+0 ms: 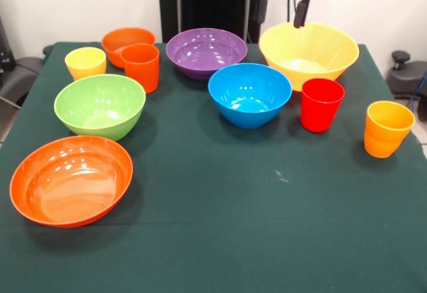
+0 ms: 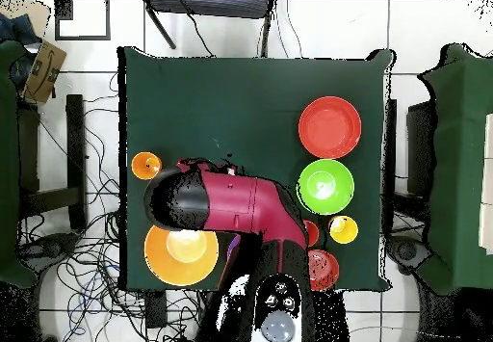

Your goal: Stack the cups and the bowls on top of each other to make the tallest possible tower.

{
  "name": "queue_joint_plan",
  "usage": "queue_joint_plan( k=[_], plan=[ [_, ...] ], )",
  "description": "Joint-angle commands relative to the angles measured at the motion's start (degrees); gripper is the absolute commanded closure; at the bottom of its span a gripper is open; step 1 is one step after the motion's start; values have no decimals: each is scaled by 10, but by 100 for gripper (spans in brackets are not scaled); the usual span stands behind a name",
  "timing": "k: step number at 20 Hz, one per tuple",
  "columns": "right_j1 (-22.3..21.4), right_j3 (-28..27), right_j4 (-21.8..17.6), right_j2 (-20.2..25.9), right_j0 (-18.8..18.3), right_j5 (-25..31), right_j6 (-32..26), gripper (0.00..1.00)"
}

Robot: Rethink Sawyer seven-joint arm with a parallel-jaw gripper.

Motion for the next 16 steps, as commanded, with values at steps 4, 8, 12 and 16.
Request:
queue_joint_plan(
  k=[4, 8, 12, 16],
  plan=[
    [33, -2, -5, 38, -34, -16, 47, 0],
    [51, -30, 3, 48, -44, 14, 41, 0],
    [72, -54, 9, 59, -64, 28, 33, 0],
    [89, -79, 6, 62, -72, 50, 25, 0]
  ],
)
